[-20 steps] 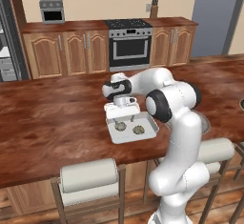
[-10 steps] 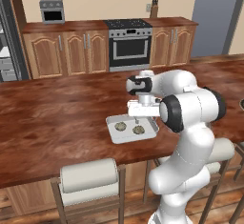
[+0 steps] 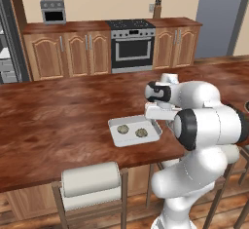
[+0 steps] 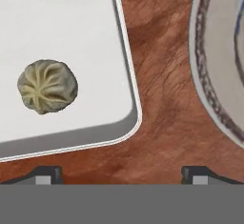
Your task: Place two dumplings into each of the tupperware containers and then place the containers in the fridge.
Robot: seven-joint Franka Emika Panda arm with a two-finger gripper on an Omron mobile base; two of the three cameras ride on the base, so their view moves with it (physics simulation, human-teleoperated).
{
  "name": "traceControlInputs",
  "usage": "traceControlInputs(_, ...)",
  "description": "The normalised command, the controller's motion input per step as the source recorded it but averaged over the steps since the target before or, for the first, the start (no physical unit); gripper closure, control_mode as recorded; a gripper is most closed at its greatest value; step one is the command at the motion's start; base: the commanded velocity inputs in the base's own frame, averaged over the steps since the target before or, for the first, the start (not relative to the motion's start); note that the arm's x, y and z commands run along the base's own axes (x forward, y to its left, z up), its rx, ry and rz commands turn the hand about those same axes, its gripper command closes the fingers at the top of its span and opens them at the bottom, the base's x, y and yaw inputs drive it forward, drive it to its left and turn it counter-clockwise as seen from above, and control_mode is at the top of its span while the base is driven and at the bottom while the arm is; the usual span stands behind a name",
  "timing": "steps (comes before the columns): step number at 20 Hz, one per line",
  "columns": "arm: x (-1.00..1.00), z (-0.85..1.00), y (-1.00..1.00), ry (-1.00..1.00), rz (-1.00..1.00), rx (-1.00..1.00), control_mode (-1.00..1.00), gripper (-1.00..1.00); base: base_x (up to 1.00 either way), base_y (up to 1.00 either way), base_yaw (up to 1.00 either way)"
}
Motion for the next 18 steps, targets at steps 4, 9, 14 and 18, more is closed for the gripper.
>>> traceControlInputs(4, 0.0, -0.23, -0.4, -0.14, 0.01, 0.0, -1.0, -1.0, 0.0, 0.0, 0.0)
traceControlInputs(9, 0.0, -0.24, -0.05, -0.14, 0.03, 0.0, -1.0, -1.0, 0.0, 0.0, 0.0)
traceControlInputs(14, 0.12, -0.01, 0.15, -0.04, 0.02, 0.0, -1.0, -1.0, 0.0, 0.0, 0.0)
traceControlInputs(18, 0.34, -0.15, 0.06, 0.0, 0.03, 0.0, -1.0, -1.0, 0.0, 0.0, 0.0)
